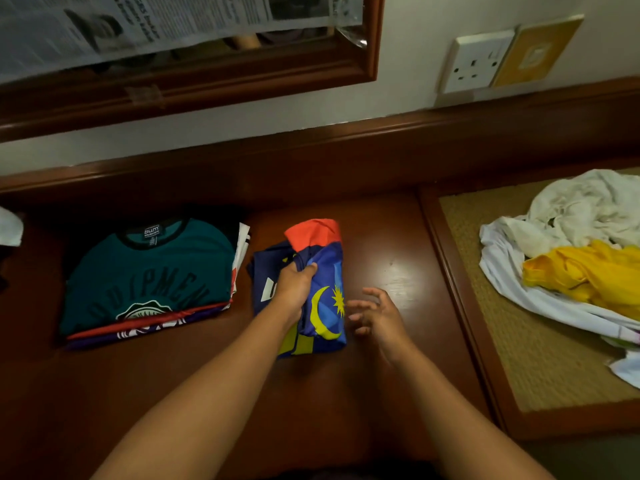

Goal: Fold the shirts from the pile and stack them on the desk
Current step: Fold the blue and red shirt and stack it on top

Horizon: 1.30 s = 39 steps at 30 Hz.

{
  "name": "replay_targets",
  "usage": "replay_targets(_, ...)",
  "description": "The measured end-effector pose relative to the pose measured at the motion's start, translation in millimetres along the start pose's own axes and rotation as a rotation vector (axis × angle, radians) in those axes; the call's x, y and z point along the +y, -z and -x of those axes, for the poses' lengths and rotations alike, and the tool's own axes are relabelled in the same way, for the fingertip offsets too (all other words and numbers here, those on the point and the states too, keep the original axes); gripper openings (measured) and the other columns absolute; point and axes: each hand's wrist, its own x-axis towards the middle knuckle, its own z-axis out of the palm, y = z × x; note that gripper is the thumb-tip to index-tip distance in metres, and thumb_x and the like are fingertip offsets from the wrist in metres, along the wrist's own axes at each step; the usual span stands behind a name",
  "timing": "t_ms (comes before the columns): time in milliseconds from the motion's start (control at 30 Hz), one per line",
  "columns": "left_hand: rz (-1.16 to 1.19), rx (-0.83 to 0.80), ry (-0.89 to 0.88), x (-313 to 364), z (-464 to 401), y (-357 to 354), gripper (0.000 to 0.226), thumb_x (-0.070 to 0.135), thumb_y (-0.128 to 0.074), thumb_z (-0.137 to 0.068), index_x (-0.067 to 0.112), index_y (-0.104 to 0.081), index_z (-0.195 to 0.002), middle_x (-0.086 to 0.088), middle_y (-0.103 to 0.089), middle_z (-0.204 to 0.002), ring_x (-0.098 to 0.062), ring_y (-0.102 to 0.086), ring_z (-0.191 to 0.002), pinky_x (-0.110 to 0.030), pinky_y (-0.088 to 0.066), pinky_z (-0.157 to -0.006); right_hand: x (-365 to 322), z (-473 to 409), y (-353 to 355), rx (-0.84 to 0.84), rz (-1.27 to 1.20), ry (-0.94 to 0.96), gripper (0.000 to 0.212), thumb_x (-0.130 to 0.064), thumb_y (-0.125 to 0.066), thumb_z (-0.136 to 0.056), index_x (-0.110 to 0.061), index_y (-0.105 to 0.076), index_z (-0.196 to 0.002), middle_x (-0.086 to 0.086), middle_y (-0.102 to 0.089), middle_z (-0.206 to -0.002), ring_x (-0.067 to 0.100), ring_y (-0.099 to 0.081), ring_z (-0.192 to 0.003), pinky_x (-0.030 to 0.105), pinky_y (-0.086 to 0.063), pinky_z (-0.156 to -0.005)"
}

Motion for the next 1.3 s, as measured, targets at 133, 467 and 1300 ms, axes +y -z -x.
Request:
replay_targets(133, -0.007, -0.087, -0.053, 22.7, 25.5, -11.9, 0.011, 0.012, -0.054, -0.095, 0.016, -0.064, -0.094, -0.012, -0.069, -0.095, -0.033, -0.065, -0.089, -0.043, -0.052, -0.083, 9.1, -13.5, 12.6, 0.05, 0.033, -0.084, 0.03, -0.001, -0.042, -0.093, -0.018, -0.044, -0.117, 0.006, -0.06, -0.097, 0.013, -0.053, -0.066, 0.024, -0.034, -0.052)
replay_targets(467, 0.476, -0.29, -0.052, 74.9, 96.8, 16.3, 0.034, 0.023, -0.059, -0.086, 0.005, -0.062, -0.114, -0.016, -0.071, -0.103, -0.027, -0.07, -0.089, -0.036, -0.058, -0.078, 22.2, -26.0, 35.7, -0.156, -0.328, -0.276, 0.048, -0.061, -0.037, -0.094, -0.021, -0.061, -0.103, 0.007, -0.068, -0.096, 0.028, -0.063, -0.09, 0.036, -0.049, -0.077)
replay_targets(1300, -0.323, 0.302, 0.196, -167.4, 34.4, 117.1, 0.037, 0.012, -0.063, -0.091, -0.007, -0.054, -0.121, -0.02, -0.061, -0.12, -0.035, -0.058, -0.111, -0.039, -0.047, -0.09, 41.2, -33.4, 93.2, 0.165, 0.435, -0.062, 0.034, -0.019, -0.06, -0.091, -0.02, -0.047, -0.122, 0.007, -0.059, -0.118, 0.027, -0.059, -0.106, 0.05, -0.053, -0.091)
